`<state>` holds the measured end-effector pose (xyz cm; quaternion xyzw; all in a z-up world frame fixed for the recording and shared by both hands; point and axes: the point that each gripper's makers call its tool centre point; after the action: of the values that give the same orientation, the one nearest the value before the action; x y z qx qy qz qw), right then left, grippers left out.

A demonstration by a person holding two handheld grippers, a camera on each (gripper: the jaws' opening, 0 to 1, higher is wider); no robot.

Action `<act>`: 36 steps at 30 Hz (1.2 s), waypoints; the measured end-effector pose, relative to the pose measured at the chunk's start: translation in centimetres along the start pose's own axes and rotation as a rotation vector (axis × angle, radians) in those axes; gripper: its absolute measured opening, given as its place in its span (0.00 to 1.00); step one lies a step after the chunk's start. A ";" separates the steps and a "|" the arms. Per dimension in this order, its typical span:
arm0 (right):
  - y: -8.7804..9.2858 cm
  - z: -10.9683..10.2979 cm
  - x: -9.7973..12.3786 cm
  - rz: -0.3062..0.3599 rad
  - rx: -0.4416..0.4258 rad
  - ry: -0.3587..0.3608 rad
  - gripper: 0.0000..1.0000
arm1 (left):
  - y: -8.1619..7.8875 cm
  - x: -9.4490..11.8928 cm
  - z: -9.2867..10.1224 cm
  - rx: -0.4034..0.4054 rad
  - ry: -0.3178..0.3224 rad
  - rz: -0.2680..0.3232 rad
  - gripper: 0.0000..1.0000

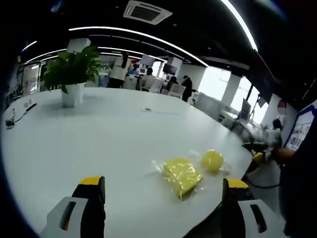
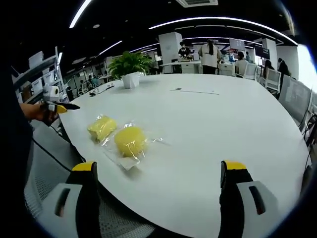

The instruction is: Compare the silicone blocks by pressing each to a similar depth, holding the contact briefly, and releasing to observe deformation and rebound differences across the visible hardness samples.

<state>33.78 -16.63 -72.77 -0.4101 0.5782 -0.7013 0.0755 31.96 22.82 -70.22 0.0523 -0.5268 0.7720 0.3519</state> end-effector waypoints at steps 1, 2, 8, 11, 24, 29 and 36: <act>0.0 0.0 0.0 0.000 0.001 0.001 0.97 | 0.1 0.0 -0.1 0.002 0.000 -0.004 1.00; 0.1 0.0 0.1 -0.002 0.001 0.003 0.97 | 0.1 0.0 -0.1 0.005 0.000 -0.002 1.00; 0.3 -0.1 0.2 -0.007 0.004 0.000 0.97 | 0.2 -0.1 -0.2 0.023 0.004 0.000 1.00; 0.0 -0.2 0.2 0.001 0.002 -0.004 0.97 | 0.3 -0.2 -0.3 0.024 0.005 -0.005 1.00; -0.4 -0.5 0.1 0.006 0.005 -0.009 0.97 | -0.5 -1.0 -1.1 0.066 0.019 0.008 1.00; -0.5 -0.5 -0.1 0.008 0.003 -0.011 0.97 | -0.2 -2.2 -1.8 0.144 0.028 -0.003 1.00; -0.6 -1.0 -0.3 0.015 0.002 -0.023 0.97 | -0.5 -4.1 -1.5 0.162 0.048 -0.019 0.98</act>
<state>33.52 -15.48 -72.44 -0.4139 0.5797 -0.6964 0.0876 35.78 22.24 -72.36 0.0673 -0.4535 0.8097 0.3664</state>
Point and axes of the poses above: the point that each gripper's makers call its tool centre point, and the gripper's own axes: x roughly backward along the fingers, z roughly to its right, y roughly out of its underside, and after that the axes turned 10 degrees about x, right-handed
